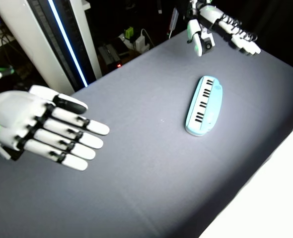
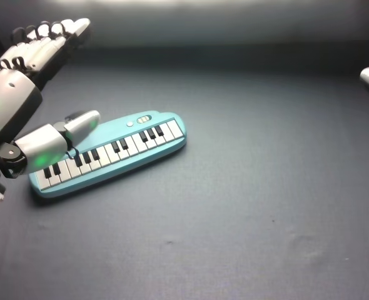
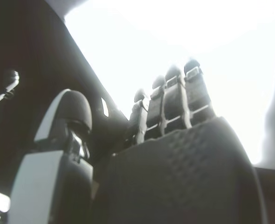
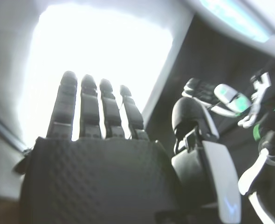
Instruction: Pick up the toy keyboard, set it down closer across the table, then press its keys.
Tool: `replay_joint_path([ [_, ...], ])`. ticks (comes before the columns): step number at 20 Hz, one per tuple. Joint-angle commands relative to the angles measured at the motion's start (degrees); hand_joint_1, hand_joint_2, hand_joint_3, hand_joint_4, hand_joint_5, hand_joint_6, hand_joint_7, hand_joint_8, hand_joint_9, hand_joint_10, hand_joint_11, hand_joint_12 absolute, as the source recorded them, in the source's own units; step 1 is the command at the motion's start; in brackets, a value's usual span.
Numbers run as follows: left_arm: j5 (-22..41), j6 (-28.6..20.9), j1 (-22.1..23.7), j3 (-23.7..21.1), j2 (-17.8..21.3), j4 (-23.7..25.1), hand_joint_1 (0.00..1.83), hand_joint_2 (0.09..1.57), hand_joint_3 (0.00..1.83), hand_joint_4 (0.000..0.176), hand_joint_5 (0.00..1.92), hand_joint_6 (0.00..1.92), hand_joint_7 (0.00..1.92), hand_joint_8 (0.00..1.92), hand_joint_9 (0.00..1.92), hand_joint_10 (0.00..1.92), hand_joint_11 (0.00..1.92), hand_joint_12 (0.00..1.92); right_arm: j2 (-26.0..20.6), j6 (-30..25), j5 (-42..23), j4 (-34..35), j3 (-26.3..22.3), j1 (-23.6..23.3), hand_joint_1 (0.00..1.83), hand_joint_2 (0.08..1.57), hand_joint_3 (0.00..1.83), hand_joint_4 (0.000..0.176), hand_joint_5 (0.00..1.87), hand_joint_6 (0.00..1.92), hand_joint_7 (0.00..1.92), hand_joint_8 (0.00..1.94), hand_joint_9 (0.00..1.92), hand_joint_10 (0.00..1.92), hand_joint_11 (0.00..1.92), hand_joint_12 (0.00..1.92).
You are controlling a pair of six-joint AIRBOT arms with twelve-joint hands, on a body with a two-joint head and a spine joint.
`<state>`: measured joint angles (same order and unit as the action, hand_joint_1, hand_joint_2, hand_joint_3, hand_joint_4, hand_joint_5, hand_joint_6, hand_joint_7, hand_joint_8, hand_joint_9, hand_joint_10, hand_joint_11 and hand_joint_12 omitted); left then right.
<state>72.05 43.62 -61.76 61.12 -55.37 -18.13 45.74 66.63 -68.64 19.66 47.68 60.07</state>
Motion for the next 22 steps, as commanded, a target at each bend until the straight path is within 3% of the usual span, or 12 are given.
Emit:
replay_joint_path([
  [1, 5.3, -0.6, 0.7, 0.3, -0.4, 1.0, 0.58, 1.32, 0.01, 0.02, 0.0, 0.0, 0.0, 0.0, 0.0, 0.0, 0.0, 0.0, -0.1, 0.7, -5.1, -0.4, -0.1, -0.9, 0.12, 1.41, 0.01, 0.0, 0.0, 0.0, 0.0, 0.0, 0.0, 0.0, 0.0, 0.0],
  [2, 4.7, -0.9, 0.8, 0.5, -0.6, 1.2, 0.61, 1.31, 0.01, 0.014, 0.0, 0.0, 0.0, 0.0, 0.0, 0.0, 0.0, 0.0, 0.0, 1.0, -4.5, -0.4, -0.1, -1.1, 0.11, 1.41, 0.01, 0.0, 0.0, 0.0, 0.0, 0.0, 0.0, 0.0, 0.0, 0.0],
  [3, 4.4, -0.9, 0.9, 0.5, -0.7, 1.3, 0.6, 1.31, 0.0, 0.022, 0.0, 0.0, 0.0, 0.0, 0.0, 0.0, 0.0, 0.0, 0.0, 1.1, -4.3, -0.4, -0.1, -1.1, 0.11, 1.41, 0.01, 0.0, 0.0, 0.0, 0.0, 0.0, 0.0, 0.0, 0.0, 0.0],
  [6, 2.1, -0.9, 1.4, 1.1, -0.8, 2.0, 0.72, 1.26, 0.0, 0.011, 0.0, 0.0, 0.0, 0.0, 0.0, 0.0, 0.0, 0.0, 0.1, 1.3, -3.8, -0.4, -0.1, -1.1, 0.14, 1.41, 0.0, 0.0, 0.0, 0.0, 0.0, 0.0, 0.0, 0.0, 0.0, 0.0],
  [10, -8.1, 2.1, 3.9, 2.9, -1.0, 2.6, 0.69, 1.11, 0.0, 0.018, 0.0, 0.0, 0.0, 0.0, 0.0, 0.0, 0.0, 0.0, 0.1, 1.3, -3.2, -0.4, -0.1, -1.0, 0.1, 1.41, 0.0, 0.0, 0.0, 0.0, 0.0, 0.0, 0.0, 0.0, 0.0, 0.0],
  [11, -11.7, 3.1, 5.1, 4.0, -1.5, 2.6, 0.68, 1.08, 0.0, 0.006, 0.0, 0.0, 0.0, 0.0, 0.0, 0.0, 0.0, 0.0, 0.1, 1.3, -3.1, -0.3, -0.1, -0.9, 0.09, 1.41, 0.0, 0.0, 0.0, 0.0, 0.0, 0.0, 0.0, 0.0, 0.0, 0.0],
  [14, -19.9, 4.4, 8.1, 7.5, -3.7, 2.1, 0.71, 1.0, 0.0, 0.049, 0.0, 0.0, 0.0, 0.0, 0.0, 0.0, 0.0, 0.0, 0.1, 1.3, -3.1, 0.0, -0.1, -0.5, 0.13, 1.41, 0.0, 0.0, 0.0, 0.0, 0.0, 0.0, 0.0, 0.0, 0.0, 0.0],
  [16, -25.2, 7.0, 9.8, 9.6, -5.3, 0.5, 0.7, 0.93, 0.0, 0.1, 0.0, 0.0, 0.0, 0.0, 0.0, 0.0, 0.0, 0.0, 0.1, 1.3, -3.1, 0.2, -0.1, -0.3, 0.15, 1.41, 0.0, 0.0, 0.0, 0.0, 0.0, 0.0, 0.0, 0.0, 0.0, 0.0],
  [18, -29.2, 8.1, 10.5, 12.0, -7.1, -1.5, 0.72, 0.91, 0.0, 0.093, 0.0, 0.0, 0.0, 0.0, 0.0, 0.0, 0.0, 0.0, 0.1, 1.2, -3.0, 0.3, -0.1, -0.2, 0.15, 1.41, 0.0, 0.0, 0.0, 0.0, 0.0, 0.0, 0.0, 0.0, 0.0, 0.0],
  [20, -31.9, 8.4, 10.5, 14.0, -8.5, -3.6, 0.75, 0.9, 0.0, 0.066, 0.0, 0.0, 0.0, 0.0, 0.0, 0.0, 0.0, 0.0, 0.1, 1.2, -3.0, 0.4, -0.1, -0.1, 0.16, 1.41, 0.0, 0.0, 0.0, 0.0, 0.0, 0.0, 0.0, 0.0, 0.0, 0.0],
  [21, -33.3, 8.7, 10.5, 15.0, -9.3, -4.5, 0.78, 0.9, 0.0, 0.064, 0.0, 0.0, 0.0, 0.0, 0.0, 0.0, 0.0, 0.0, 0.1, 1.1, -3.0, 0.5, -0.1, 0.0, 0.17, 1.41, 0.0, 0.0, 0.0, 0.0, 0.0, 0.0, 0.0, 0.0, 0.0, 0.0],
  [22, -34.5, 8.8, 10.5, 15.8, -9.9, -5.1, 0.81, 0.91, 0.0, 0.033, 0.0, 0.0, 0.0, 0.0, 0.0, 0.0, 0.0, 0.0, 0.1, 0.9, -3.0, 0.5, -0.1, 0.1, 0.21, 1.4, 0.0, 0.0, 0.0, 0.0, 0.0, 0.0, 0.0, 0.0, 0.0, 0.0],
])
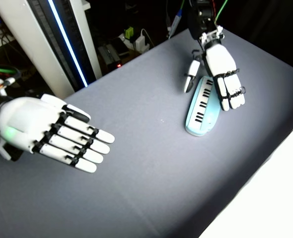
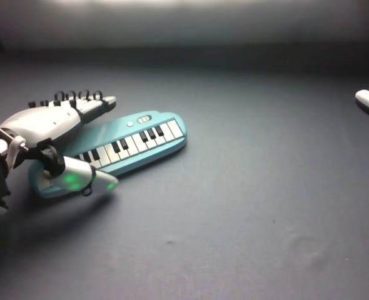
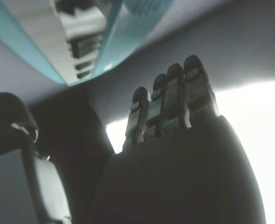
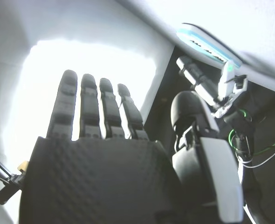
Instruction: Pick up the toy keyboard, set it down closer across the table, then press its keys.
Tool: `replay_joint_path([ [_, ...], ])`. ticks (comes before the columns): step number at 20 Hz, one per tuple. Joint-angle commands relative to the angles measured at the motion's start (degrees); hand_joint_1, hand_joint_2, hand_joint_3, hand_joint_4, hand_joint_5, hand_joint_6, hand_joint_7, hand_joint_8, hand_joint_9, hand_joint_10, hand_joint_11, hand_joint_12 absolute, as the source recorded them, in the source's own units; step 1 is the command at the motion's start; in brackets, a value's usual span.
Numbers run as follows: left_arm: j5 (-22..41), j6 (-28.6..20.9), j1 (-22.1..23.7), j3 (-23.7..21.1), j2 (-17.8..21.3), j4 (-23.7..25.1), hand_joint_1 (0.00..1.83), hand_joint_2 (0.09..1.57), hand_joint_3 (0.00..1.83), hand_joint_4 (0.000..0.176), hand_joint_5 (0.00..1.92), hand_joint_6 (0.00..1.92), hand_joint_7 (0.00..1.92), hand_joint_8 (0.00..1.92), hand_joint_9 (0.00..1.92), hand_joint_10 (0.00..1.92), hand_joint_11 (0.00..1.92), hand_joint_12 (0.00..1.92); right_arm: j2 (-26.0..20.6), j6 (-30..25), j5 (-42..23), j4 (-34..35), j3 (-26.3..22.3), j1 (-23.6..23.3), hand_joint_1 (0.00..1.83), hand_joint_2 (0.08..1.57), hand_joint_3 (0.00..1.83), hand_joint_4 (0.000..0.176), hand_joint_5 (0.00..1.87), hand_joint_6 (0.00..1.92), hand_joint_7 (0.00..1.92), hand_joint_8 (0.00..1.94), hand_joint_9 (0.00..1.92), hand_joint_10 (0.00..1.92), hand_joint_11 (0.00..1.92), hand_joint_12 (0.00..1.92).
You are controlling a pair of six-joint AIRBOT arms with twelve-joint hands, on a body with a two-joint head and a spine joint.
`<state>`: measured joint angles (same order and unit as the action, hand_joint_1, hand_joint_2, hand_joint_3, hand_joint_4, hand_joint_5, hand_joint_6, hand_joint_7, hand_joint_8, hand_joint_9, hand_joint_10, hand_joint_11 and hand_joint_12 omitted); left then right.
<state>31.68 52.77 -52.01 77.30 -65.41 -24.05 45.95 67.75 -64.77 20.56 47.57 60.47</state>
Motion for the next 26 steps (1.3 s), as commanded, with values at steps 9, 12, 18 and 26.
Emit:
replay_joint_path([
  [9, -0.3, 4.1, 1.1, 2.6, -2.8, -2.9, 0.81, 0.94, 0.0, 0.0, 0.0, 0.0, 0.0, 0.0, 0.07, 0.03, 0.0, 1.23, -0.1, -0.9, -7.0, 0.1, 0.0, 0.2, 0.3, 1.4, 0.0, 0.011, 0.0, 0.0, 0.0, 0.0, 0.0, 0.0, 0.0, 0.0],
  [12, -1.7, 4.1, 1.1, 2.9, -3.4, -2.0, 0.99, 1.02, 0.0, 0.0, 0.2, 0.01, 0.23, 0.01, 0.07, 0.62, 0.0, 1.63, -0.1, -1.1, -7.0, 0.3, 0.0, 0.3, 0.32, 1.4, 0.0, 0.021, 0.0, 0.0, 0.0, 0.0, 0.0, 0.0, 0.0, 0.0],
  [18, -3.1, 4.1, 1.4, 3.2, -3.9, -0.5, 1.08, 1.09, 0.0, 0.0, 0.48, 0.03, 0.42, 0.19, 0.0, 1.3, 0.0, 1.89, -0.2, -1.5, -7.3, 0.4, 0.0, 0.5, 0.25, 1.4, 0.0, 0.03, 0.0, 0.0, 0.0, 0.0, 0.0, 0.0, 0.0, 0.0],
  [26, -1.2, 4.1, 2.0, 1.9, -2.9, 1.0, 1.21, 1.12, 0.0, 0.0, 0.3, 0.74, 0.27, 0.9, 0.16, 1.37, 0.08, 1.86, -0.2, -1.8, -7.4, 0.6, 0.0, 0.7, 0.27, 1.41, 0.0, 0.024, 0.0, 0.0, 0.0, 0.0, 0.0, 0.0, 0.0, 0.0],
])
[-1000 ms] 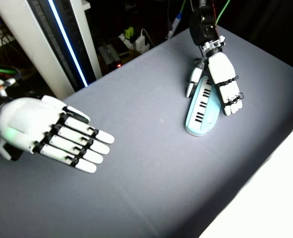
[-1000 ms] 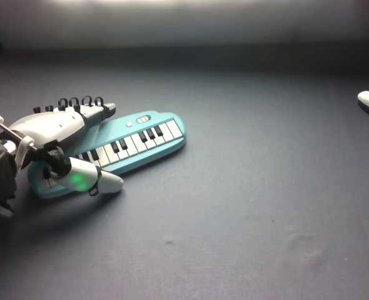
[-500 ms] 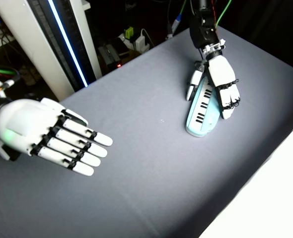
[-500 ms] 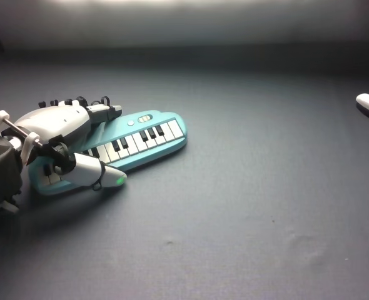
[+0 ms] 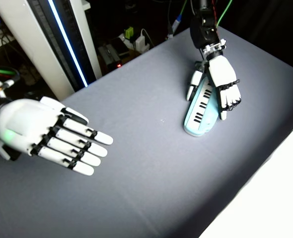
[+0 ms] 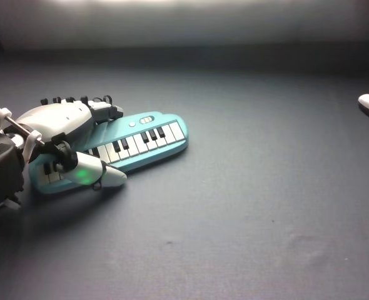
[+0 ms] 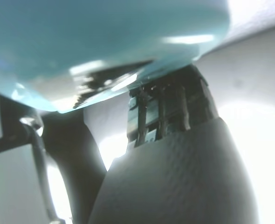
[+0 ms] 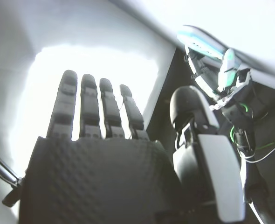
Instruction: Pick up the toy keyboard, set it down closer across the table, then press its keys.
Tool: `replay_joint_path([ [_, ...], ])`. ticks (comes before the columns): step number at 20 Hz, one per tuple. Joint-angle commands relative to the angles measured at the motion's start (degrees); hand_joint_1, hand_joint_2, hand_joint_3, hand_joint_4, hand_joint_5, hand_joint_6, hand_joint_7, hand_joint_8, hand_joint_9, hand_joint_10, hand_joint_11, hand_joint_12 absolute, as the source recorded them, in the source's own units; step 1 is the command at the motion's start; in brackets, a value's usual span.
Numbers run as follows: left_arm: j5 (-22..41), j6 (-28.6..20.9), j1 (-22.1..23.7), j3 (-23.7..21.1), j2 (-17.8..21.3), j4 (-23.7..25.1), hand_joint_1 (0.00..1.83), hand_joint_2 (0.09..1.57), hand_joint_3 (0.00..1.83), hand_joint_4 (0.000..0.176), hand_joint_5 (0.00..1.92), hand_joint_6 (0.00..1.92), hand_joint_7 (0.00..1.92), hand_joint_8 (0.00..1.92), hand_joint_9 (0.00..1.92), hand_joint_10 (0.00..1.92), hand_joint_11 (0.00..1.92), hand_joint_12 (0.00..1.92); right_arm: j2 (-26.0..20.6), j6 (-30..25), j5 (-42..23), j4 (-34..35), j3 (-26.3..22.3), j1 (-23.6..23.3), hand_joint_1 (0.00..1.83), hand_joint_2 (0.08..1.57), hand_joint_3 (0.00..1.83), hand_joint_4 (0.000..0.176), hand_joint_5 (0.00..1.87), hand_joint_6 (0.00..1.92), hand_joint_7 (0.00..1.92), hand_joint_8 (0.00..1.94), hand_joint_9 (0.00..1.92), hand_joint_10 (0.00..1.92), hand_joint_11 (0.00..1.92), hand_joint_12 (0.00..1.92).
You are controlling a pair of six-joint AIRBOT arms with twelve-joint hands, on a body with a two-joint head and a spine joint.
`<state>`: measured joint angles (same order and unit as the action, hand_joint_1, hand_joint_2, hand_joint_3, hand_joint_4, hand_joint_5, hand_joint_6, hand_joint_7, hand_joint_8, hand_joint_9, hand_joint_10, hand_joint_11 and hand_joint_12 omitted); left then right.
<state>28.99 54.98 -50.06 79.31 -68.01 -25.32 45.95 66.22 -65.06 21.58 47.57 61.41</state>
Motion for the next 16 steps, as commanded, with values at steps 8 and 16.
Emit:
replay_joint_path([
  [8, 9.0, 0.3, 2.7, -6.6, 5.1, 10.4, 1.27, 1.15, 0.0, 0.0, 0.26, 0.92, 0.27, 0.88, 0.16, 1.24, 0.04, 1.74, -0.3, -0.7, -7.5, -0.5, 0.0, -0.2, 0.28, 1.4, 0.0, 0.016, 0.0, 0.0, 0.0, 0.0, 0.0, 0.0, 0.0, 0.0],
  [16, 9.2, -8.9, 9.2, -5.0, 0.2, 23.5, 1.04, 1.1, 0.0, 0.0, 0.18, 1.17, 0.14, 1.19, 0.1, 1.52, 0.05, 1.87, -0.8, -1.0, -9.9, -0.5, -0.7, -0.2, 0.28, 1.41, 0.0, 0.027, 0.0, 0.0, 0.0, 0.0, 0.0, 0.0, 0.0, 0.0],
])
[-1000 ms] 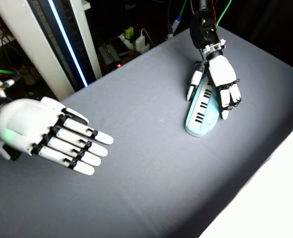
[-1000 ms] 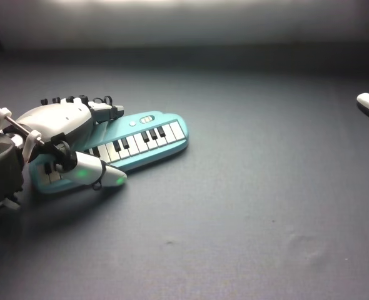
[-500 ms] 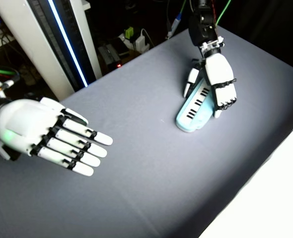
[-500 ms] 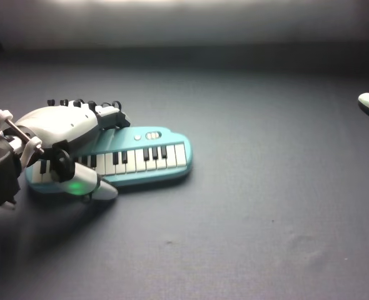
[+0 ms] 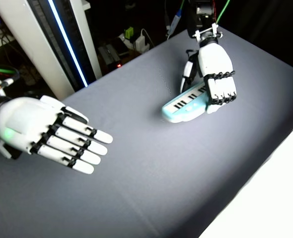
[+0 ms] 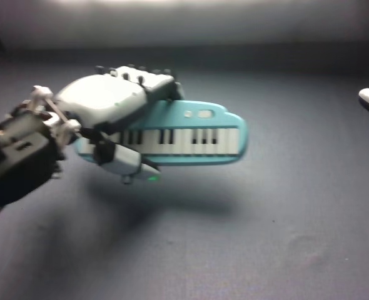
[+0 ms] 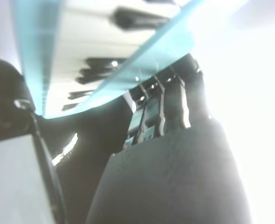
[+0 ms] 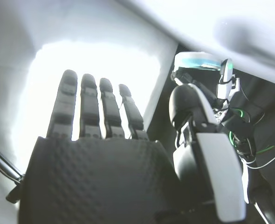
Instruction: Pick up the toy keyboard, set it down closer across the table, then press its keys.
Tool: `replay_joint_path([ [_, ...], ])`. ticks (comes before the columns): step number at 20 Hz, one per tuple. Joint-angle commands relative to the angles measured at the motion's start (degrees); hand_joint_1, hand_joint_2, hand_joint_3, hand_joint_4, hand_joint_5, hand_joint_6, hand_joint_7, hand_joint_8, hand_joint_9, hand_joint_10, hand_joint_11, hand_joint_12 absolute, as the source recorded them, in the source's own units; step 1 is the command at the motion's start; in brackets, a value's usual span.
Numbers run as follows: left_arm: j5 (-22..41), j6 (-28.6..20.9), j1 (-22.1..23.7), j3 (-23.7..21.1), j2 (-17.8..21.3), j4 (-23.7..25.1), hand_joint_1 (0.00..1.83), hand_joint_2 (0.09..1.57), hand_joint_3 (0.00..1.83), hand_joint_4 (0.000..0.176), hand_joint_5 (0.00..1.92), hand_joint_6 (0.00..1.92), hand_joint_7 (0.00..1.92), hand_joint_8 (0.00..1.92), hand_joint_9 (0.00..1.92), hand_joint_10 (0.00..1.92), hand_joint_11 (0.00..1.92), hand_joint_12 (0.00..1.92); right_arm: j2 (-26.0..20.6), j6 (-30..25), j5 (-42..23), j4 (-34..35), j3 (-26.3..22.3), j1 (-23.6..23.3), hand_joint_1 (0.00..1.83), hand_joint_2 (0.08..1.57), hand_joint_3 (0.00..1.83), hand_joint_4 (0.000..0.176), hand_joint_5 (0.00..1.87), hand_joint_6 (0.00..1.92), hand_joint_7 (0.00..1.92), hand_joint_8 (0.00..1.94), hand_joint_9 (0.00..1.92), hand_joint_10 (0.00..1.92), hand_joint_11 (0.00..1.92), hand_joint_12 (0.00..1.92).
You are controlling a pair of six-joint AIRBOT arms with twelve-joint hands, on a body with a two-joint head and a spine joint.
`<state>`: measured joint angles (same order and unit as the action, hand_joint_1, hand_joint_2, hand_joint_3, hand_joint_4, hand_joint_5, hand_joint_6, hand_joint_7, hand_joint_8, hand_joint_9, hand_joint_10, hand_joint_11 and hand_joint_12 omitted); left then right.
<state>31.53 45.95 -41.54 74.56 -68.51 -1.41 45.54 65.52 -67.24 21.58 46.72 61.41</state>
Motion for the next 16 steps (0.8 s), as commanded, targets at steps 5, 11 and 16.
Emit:
replay_joint_path([
  [5, 3.8, -5.3, 3.9, 3.7, -6.5, 4.6, 1.22, 1.08, 0.0, 0.0, 0.22, 1.13, 0.17, 1.33, 0.16, 1.6, 0.18, 1.85, -0.8, -0.8, -9.4, -0.5, -0.2, 0.0, 0.19, 1.4, 0.0, 0.055, 0.0, 0.0, 0.0, 0.0, 0.0, 0.0, 0.0, 0.0],
  [11, 0.2, -10.4, 6.5, 7.9, -13.9, 8.8, 1.03, 1.07, 0.0, 0.0, 0.29, 0.9, 0.2, 1.05, 0.13, 1.46, 0.09, 1.8, -0.9, -1.5, -10.4, -1.2, -0.2, 0.0, 0.16, 1.41, 0.0, 0.07, 0.0, 0.0, 0.0, 0.0, 0.0, 0.0, 0.0, 0.0],
  [16, -1.7, -15.4, 8.0, 9.8, -17.8, 14.1, 0.92, 1.11, 0.0, 0.0, 0.31, 0.62, 0.33, 0.34, 0.16, 0.81, 0.0, 1.45, -1.0, -3.0, -10.8, -2.3, 0.0, 0.0, 0.16, 1.43, 0.0, 0.086, 0.0, 0.0, 0.0, 0.0, 0.0, 0.0, 0.0, 0.0],
])
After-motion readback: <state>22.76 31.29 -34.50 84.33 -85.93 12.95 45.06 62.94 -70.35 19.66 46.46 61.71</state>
